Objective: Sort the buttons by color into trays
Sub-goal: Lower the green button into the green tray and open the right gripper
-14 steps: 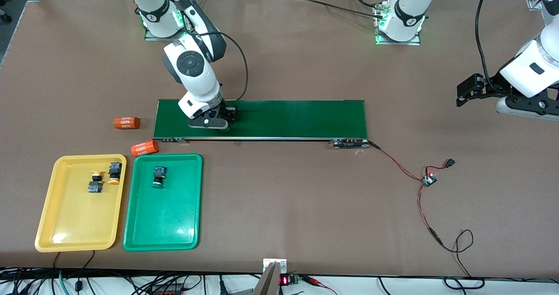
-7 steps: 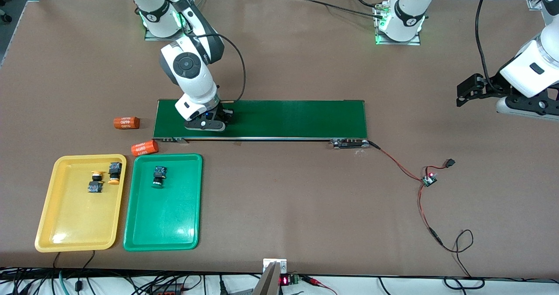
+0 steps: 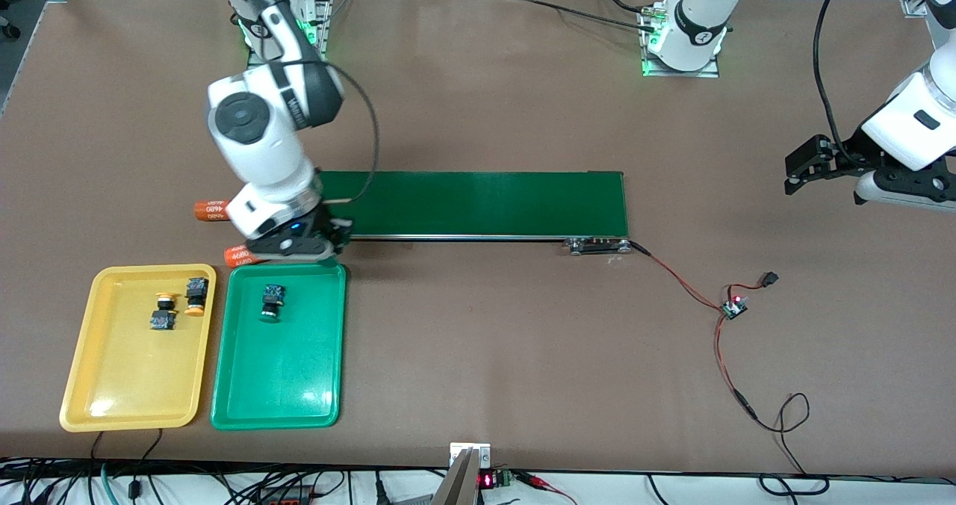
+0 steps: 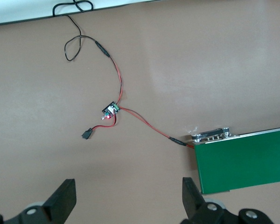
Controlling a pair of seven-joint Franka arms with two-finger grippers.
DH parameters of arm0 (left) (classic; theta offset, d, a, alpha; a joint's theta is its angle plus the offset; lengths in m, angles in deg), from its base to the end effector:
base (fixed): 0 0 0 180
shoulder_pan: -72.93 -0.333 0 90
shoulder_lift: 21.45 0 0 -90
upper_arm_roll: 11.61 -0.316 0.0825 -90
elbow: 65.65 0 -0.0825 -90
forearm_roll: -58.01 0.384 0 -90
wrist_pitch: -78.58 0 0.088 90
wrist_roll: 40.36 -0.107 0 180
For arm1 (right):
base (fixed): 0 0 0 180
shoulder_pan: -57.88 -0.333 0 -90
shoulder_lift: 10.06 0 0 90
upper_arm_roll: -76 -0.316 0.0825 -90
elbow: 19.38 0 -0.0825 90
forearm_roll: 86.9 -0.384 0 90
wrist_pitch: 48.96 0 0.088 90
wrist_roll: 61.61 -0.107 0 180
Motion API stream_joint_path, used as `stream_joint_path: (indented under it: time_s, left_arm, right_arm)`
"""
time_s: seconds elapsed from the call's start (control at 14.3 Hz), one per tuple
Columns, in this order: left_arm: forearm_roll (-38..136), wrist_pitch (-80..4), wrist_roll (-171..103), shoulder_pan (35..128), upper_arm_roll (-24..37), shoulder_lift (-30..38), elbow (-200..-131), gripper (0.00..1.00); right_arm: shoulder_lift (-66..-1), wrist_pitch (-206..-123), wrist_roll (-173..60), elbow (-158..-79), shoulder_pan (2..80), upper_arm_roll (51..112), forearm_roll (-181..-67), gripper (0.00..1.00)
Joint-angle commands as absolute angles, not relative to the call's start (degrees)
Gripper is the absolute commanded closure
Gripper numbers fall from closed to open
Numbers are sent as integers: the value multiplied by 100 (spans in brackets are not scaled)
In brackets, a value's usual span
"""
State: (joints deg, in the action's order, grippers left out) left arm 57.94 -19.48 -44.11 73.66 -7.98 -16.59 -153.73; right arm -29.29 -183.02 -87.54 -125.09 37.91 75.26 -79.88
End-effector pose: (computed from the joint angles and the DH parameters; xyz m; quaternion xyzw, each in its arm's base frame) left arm 0.5922 -0.0437 0.6049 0.9965 -0.0704 0.0447 0.0035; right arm 0.6069 0.2268 0.3603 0.9958 -0.0069 0.0908 0.0100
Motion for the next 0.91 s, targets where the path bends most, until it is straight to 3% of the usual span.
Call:
stream_joint_path:
  time_s: [0.0,0.21,0.49,0.63,0.7,0.84]
  left_arm:
    - [5818,-1793,-4467,7320,-810,-1591,-15213,0]
    - [5819,-1766,-4467,7355,-810,-1565,-15169,0]
    - [5818,-1722,-4467,7381,-801,-1592,-15178,0]
    - [5810,-1635,-4467,7355,-801,-1600,-15195,0]
    - [5810,-1547,-4467,7346,-801,-1600,-15187,0]
    - [5810,-1537,-4467,7337,-801,-1592,-15187,0]
  right_arm:
    - [-3763,-18317,-8350,-11758,4213,7547,-8022,74]
    - [-4362,-18273,-8323,-11177,4320,7556,-8022,74]
    - [-4785,-18614,-8288,-11035,4364,7706,-8013,73]
    - [-4882,-18756,-8288,-11043,4373,7706,-7996,65]
    - [-4908,-18756,-8296,-11052,4364,7714,-7987,58]
    - [-4874,-18765,-8270,-11061,4355,7715,-8004,25]
